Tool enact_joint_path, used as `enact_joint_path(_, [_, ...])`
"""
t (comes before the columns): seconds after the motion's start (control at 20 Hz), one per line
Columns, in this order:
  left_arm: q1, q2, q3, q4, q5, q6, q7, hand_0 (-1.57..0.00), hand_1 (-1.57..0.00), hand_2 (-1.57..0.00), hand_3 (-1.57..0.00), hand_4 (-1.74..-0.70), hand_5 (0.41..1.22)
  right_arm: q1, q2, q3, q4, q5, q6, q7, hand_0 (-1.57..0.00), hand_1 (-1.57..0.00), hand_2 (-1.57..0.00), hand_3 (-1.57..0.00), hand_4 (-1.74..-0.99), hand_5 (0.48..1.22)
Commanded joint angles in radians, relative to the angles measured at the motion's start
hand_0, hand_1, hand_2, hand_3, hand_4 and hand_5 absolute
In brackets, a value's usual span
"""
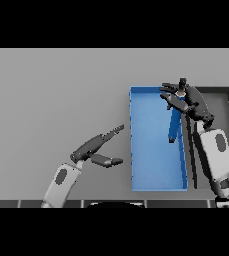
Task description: Pick up the blue pipe and place it into the blue bin.
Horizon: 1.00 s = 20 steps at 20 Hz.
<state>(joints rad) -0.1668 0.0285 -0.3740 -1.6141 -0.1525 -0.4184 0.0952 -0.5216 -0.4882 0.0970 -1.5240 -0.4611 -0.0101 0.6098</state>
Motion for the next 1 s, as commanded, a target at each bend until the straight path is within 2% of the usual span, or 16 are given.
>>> enact_joint_path(0.0, [-0.002, -0.003, -0.002, 0.002, -0.003, 0.002, -0.001, 0.0, 0.0, 0.0, 0.0, -0.89, 0.422, 0.024, -0.021, 0.036, -0.002, -0.017, -0.043, 0.0, -1.57, -1.57, -1.57, -1.52, -1.741, 1.221])
enact_joint_path(0.05, [0.006, 0.002, 0.0, -0.003, -0.001, 0.002, -0.003, 0.0, 0.0, 0.0, 0.0, -0.89, 0.42, 0.031, -0.046, 0.077, -0.007, -0.032, -0.081, 0.0, -1.57, -1.57, -1.57, -1.26, -1.741, 1.221])
enact_joint_path(0.2, [0.004, -0.004, -0.013, -0.013, -0.007, 0.001, 0.01, 0.0, 0.0, 0.0, 0.0, -0.88, 0.421, 0.041, -0.144, 0.219, 0.027, -0.065, -0.182, 0.0, -1.57, -1.57, -1.57, -0.91, -1.741, 1.221])
enact_joint_path(0.25, [0.011, -0.009, -0.018, -0.021, -0.008, 0.005, 0.012, 0.0, 0.0, 0.0, 0.0, -0.88, 0.421, 0.028, -0.18, 0.291, 0.052, -0.105, -0.244, 0.0, -1.57, -1.55, -1.57, -0.85, -1.741, 1.221])
enact_joint_path(0.3, [0.008, -0.009, -0.017, -0.023, -0.01, 0.007, 0.021, 0.0, 0.0, 0.0, 0.0, -0.88, 0.421, 0.0, -0.21, 0.353, 0.086, -0.149, -0.276, 0.0, -1.46, -1.34, -1.34, -0.79, -1.678, 1.221])
enact_joint_path(0.4, [0.005, -0.006, -0.013, -0.011, -0.016, 0.011, 0.015, 0.0, 0.0, 0.0, 0.0, -0.88, 0.422, -0.046, -0.274, 0.468, 0.125, -0.236, -0.32, 0.0, -0.94, -0.85, -0.86, -0.5, -1.503, 1.221])
enact_joint_path(0.45, [0.003, -0.006, -0.012, -0.012, -0.014, 0.01, 0.015, 0.0, 0.0, 0.0, 0.0, -0.88, 0.425, -0.083, -0.319, 0.539, 0.129, -0.302, -0.335, 0.0, -0.75, -0.68, -0.68, -0.4, -1.413, 1.221])
enact_joint_path(0.5, [0.008, -0.005, -0.013, -0.016, -0.012, 0.008, 0.013, 0.0, 0.0, 0.0, 0.0, -0.88, 0.427, -0.107, -0.341, 0.586, 0.13, -0.325, -0.315, 0.0, -0.6, -0.55, -0.55, -0.32, -1.337, 1.221])
enact_joint_path(0.6, [0.007, -0.005, -0.011, -0.016, -0.009, 0.008, 0.013, 0.0, 0.0, 0.0, 0.0, -0.88, 0.43, -0.176, -0.39, 0.71, 0.145, -0.384, -0.278, 0.0, -0.38, -0.35, -0.35, -0.21, -1.219, 1.137])
enact_joint_path(0.75, [0.007, -0.01, -0.008, -0.016, -0.002, 0.008, 0.028, 0.0, 0.0, 0.0, 0.0, -0.89, 0.428, -0.242, -0.432, 0.823, 0.147, -0.391, -0.22, 0.0, -0.2, -0.18, -0.18, -0.1, -1.11, 0.979])
enact_joint_path(0.8, [0.017, -0.007, -0.013, -0.029, 0.002, 0.002, 0.016, 0.0, 0.0, 0.0, 0.0, -0.89, 0.428, -0.262, -0.443, 0.854, 0.149, -0.404, -0.221, 0.0, -0.16, -0.14, -0.14, -0.08, -1.083, 0.934])
enact_joint_path(0.95, [0.02, -0.003, -0.015, -0.033, -0.001, 0.003, 0.02, 0.0, 0.0, 0.0, 0.0, -0.89, 0.427, -0.288, -0.439, 0.898, 0.154, -0.407, -0.22, 0.0, -0.08, -0.07, -0.07, -0.04, -1.063, 0.846])
